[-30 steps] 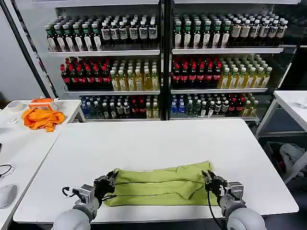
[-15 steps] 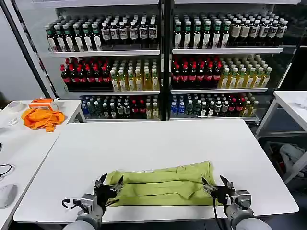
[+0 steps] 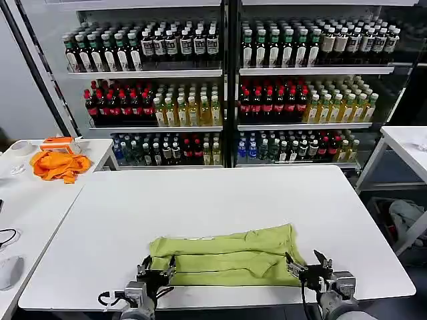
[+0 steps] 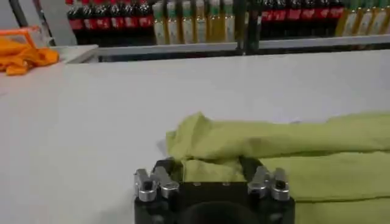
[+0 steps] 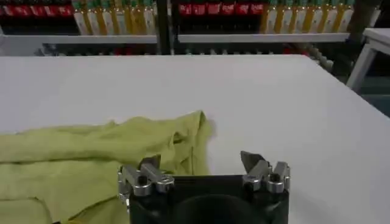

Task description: Fold and organize the clothes.

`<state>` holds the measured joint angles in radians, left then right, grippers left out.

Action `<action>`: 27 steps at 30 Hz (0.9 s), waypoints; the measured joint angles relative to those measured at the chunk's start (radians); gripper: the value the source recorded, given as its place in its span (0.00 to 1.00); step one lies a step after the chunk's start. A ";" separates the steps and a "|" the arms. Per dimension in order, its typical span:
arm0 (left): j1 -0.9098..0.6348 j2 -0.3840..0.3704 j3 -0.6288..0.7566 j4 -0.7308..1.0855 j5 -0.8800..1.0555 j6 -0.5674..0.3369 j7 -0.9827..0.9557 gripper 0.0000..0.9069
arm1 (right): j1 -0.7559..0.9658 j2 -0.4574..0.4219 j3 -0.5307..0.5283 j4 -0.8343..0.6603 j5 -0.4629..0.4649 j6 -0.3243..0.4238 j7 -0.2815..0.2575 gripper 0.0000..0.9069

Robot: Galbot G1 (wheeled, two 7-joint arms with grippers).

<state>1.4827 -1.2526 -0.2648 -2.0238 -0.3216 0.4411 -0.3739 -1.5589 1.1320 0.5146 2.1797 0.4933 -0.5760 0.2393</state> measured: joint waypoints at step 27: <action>0.023 -0.017 -0.047 -0.014 -0.119 -0.045 0.015 1.00 | -0.006 0.026 -0.001 -0.008 -0.020 0.008 0.006 1.00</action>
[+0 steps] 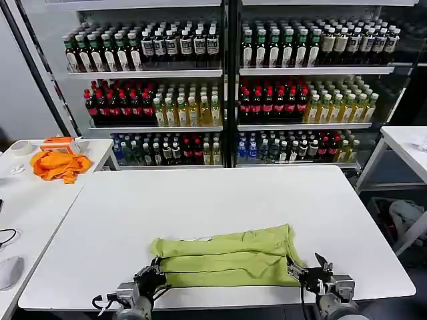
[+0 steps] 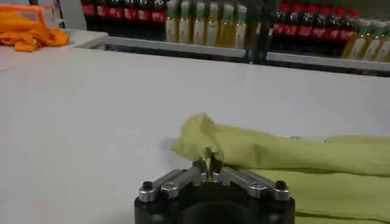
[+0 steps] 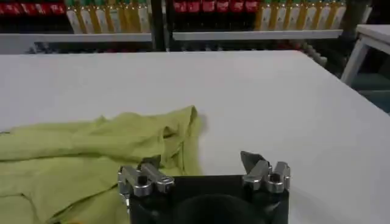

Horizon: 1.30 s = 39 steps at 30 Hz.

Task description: Fold and organize the clothes.

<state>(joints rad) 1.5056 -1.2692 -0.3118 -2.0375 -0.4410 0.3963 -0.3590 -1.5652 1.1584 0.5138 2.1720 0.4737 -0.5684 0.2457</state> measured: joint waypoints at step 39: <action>-0.021 -0.047 -0.058 0.032 -0.315 -0.021 0.082 0.06 | -0.008 0.004 -0.011 -0.004 -0.012 0.006 -0.002 1.00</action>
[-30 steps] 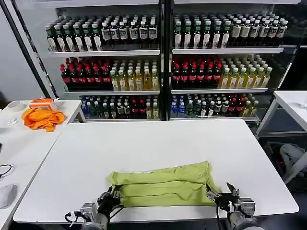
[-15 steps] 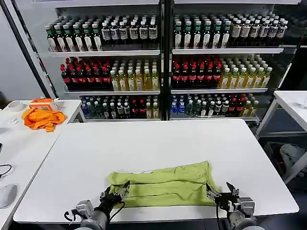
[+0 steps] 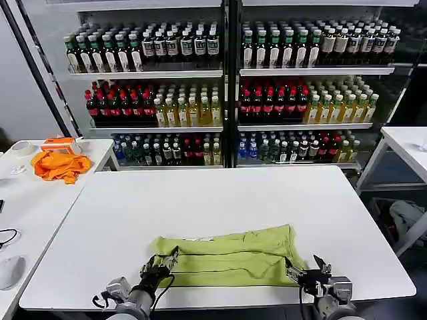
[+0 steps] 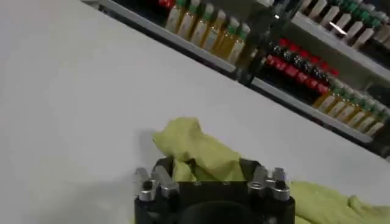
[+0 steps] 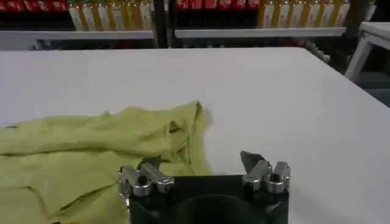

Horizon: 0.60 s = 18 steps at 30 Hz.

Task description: Fold and organize the clothes.

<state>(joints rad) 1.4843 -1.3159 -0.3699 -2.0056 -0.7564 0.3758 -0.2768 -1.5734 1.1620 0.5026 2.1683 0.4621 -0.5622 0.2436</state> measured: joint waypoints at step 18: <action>0.007 0.001 -0.027 0.001 -0.035 -0.023 0.009 0.06 | -0.008 0.001 0.012 0.013 -0.003 0.006 -0.002 1.00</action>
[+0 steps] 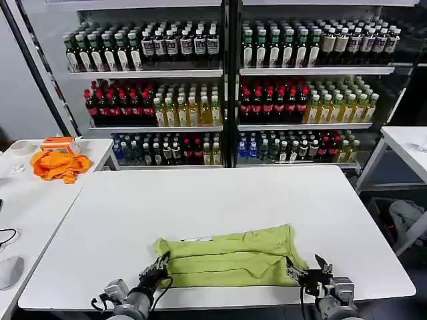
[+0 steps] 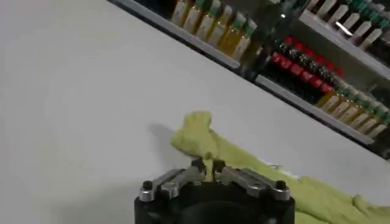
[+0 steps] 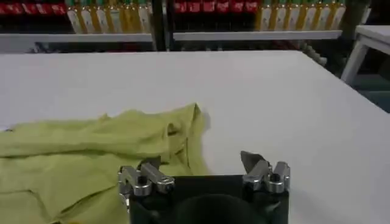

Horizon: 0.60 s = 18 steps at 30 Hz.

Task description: Fold and organize the clothes.

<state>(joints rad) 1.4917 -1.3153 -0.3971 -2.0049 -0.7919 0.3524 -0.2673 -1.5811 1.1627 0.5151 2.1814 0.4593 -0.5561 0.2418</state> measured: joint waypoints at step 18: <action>0.028 0.147 -0.303 -0.067 -0.105 0.030 0.016 0.03 | 0.022 -0.013 -0.002 0.001 0.016 -0.001 -0.002 1.00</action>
<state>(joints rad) 1.5193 -1.1687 -0.6999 -2.0716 -0.8971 0.3819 -0.2512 -1.5589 1.1501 0.5130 2.1819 0.4748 -0.5570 0.2401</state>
